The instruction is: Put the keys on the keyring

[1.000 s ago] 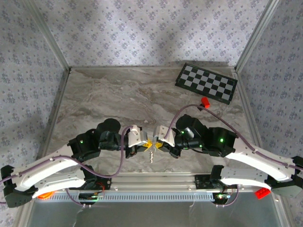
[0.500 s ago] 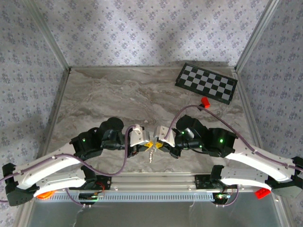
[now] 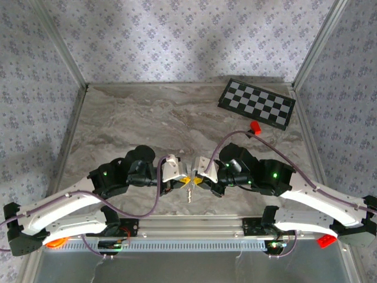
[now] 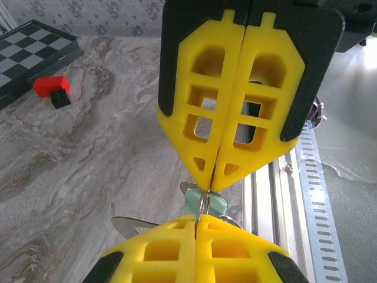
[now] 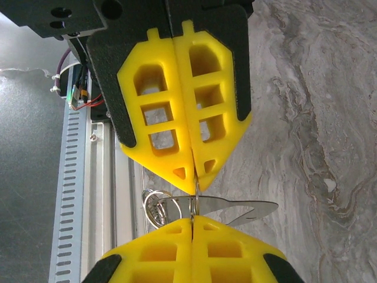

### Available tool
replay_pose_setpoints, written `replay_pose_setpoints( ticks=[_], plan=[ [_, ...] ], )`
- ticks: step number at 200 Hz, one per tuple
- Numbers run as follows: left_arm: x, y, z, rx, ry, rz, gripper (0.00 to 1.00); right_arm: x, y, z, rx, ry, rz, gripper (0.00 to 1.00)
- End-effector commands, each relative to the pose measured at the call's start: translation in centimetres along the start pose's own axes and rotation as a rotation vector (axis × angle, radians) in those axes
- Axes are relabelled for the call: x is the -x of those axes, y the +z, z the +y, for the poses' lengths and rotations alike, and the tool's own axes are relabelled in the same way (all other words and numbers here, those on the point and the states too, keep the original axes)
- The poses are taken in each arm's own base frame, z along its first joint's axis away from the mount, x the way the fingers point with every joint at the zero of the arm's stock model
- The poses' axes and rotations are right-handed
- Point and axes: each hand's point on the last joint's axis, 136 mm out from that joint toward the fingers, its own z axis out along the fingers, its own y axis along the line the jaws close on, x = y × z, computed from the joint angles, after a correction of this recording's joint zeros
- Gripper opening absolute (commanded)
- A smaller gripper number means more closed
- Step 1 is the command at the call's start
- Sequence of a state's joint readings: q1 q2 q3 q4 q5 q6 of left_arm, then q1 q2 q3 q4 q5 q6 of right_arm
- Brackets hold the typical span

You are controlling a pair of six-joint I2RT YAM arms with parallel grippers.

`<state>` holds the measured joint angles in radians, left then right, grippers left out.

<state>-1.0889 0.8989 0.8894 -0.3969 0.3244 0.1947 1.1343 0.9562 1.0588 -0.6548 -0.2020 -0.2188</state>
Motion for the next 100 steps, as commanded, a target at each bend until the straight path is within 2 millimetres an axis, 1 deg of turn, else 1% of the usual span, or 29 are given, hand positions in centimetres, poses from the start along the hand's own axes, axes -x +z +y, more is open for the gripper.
replay_pose_setpoints(
  ticks=[1,51,100],
  plan=[
    [2.69,-0.47,0.41,0.020,0.039,-0.067,0.00,1.76,-0.10,0.74,0.043,-0.035,-0.078,0.00],
    [2.65,-0.20,0.56,0.022,0.035,-0.054,0.00,2.08,-0.18,0.67,0.039,-0.046,-0.091,0.00],
    [2.61,0.11,0.71,0.023,0.023,-0.044,0.00,1.72,0.13,0.74,0.040,-0.053,-0.077,0.00]
  ],
)
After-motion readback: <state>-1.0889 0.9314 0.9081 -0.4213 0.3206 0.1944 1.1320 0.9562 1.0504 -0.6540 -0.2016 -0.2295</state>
